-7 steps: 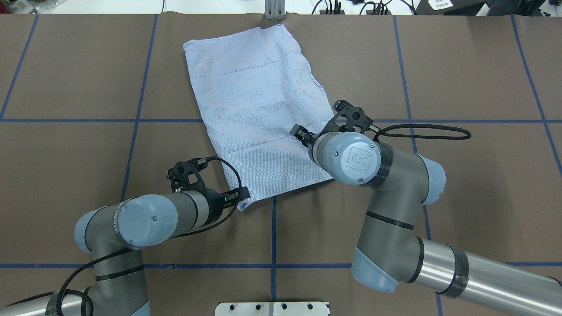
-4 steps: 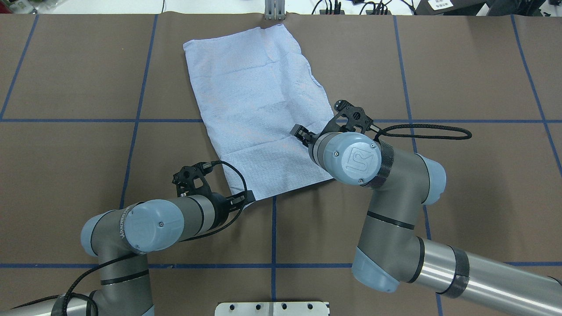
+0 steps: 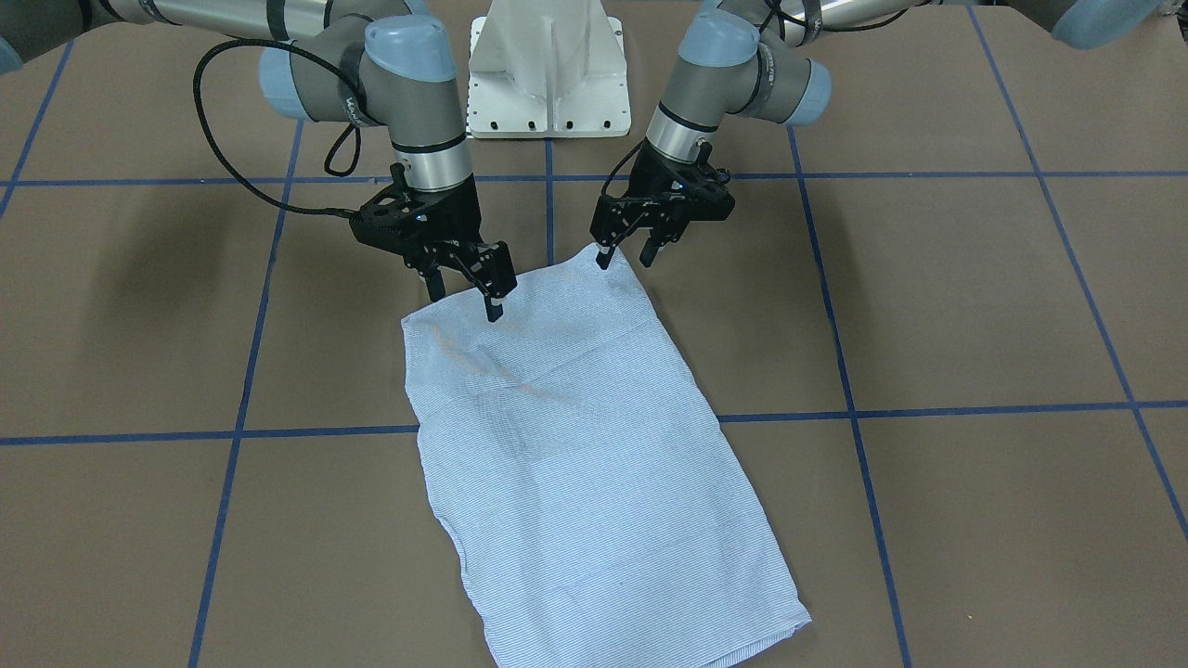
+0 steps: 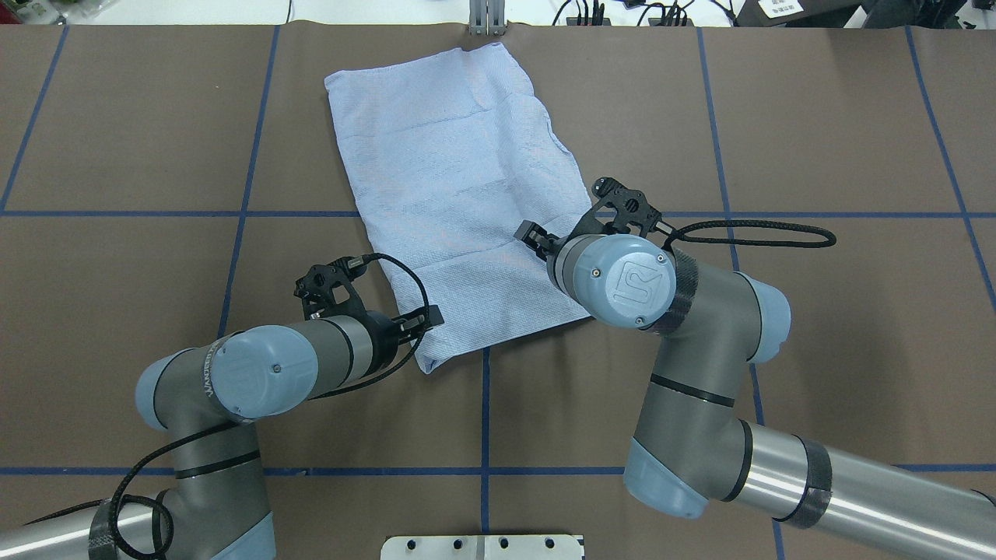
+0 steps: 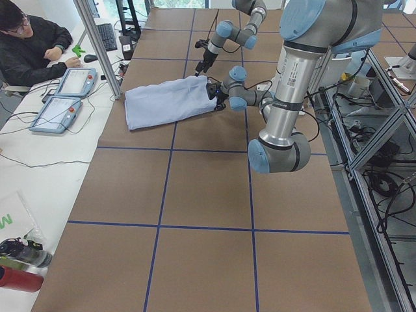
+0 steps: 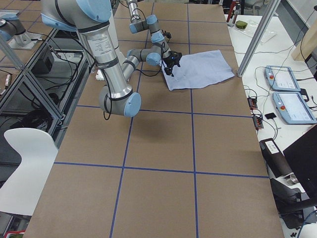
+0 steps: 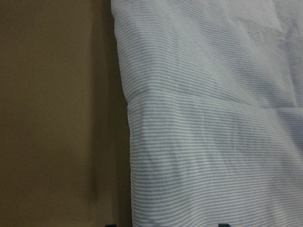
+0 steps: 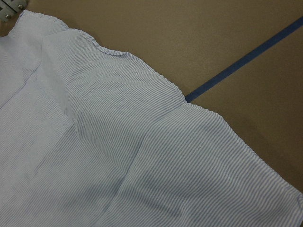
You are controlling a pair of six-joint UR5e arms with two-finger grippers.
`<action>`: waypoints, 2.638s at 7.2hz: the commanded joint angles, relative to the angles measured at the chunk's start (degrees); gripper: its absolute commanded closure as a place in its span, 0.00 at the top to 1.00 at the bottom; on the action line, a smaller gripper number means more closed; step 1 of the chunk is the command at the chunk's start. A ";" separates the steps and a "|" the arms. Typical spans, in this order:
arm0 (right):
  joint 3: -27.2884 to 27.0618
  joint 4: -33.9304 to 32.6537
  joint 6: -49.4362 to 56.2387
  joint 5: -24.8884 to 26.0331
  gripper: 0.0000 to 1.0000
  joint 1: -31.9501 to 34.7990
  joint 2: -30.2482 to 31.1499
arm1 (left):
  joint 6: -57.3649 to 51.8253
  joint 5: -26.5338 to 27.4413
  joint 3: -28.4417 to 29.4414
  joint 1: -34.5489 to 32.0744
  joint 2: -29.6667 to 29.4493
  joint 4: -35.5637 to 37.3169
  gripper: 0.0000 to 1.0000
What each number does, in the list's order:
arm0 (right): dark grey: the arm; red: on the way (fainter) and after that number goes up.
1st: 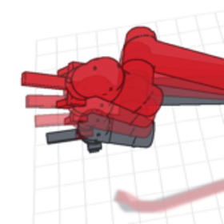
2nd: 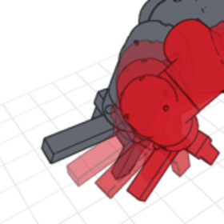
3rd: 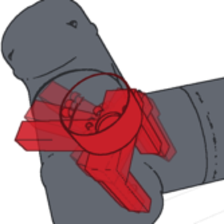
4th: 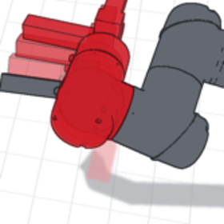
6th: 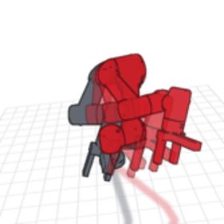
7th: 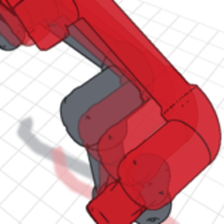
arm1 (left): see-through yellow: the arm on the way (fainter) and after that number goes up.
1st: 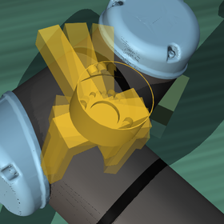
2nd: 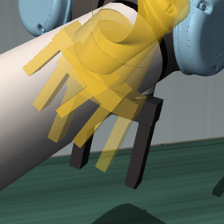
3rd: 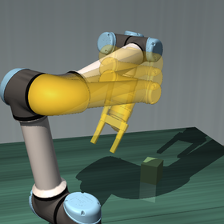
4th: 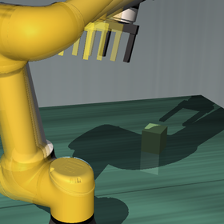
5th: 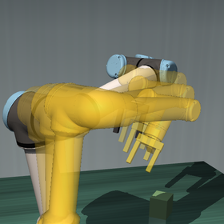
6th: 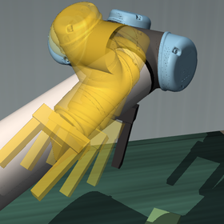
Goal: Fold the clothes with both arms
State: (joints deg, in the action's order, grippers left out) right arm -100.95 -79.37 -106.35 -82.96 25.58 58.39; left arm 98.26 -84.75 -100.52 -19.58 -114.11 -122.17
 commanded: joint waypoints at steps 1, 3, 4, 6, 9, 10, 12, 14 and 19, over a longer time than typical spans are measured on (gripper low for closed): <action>-0.04 0.00 0.00 0.00 0.99 0.00 0.05 | -0.18 -0.07 1.63 -0.20 -1.19 -0.09 0.68; -0.13 0.00 -0.09 0.08 0.99 -0.09 0.14 | -0.09 -0.07 5.49 -0.02 -4.36 -0.18 0.67; -0.22 0.09 -0.09 0.08 0.99 -0.09 0.14 | -0.18 -0.07 5.59 -0.11 -4.37 -0.09 0.53; -0.30 0.09 -0.18 0.34 0.99 -0.44 0.14 | -0.18 -0.24 5.16 -0.19 -4.02 0.09 0.13; -0.13 -0.43 -5.07 2.98 0.92 -3.94 0.58 | -0.18 -0.42 2.43 -0.20 -3.49 0.35 0.00; 0.48 -0.61 -8.67 2.98 0.86 -5.35 0.49 | -0.09 -0.42 2.43 -0.20 -3.49 0.35 0.00; 0.93 -4.55 -12.03 2.98 0.80 -6.32 0.32 | 0.17 -0.24 2.43 -0.20 -3.49 0.26 0.00; 1.97 -4.66 -11.52 2.98 0.80 -6.07 0.49 | 0.17 -0.24 2.43 -0.20 -3.49 0.18 0.00; 4.43 -4.04 -11.95 2.90 0.74 -5.10 -0.47 | 0.00 -0.42 2.34 -0.20 -3.40 0.17 0.00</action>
State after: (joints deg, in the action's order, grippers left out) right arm -97.54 -83.63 -117.89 -80.07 20.42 58.17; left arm 98.27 -85.10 -98.17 -19.77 -117.51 -121.99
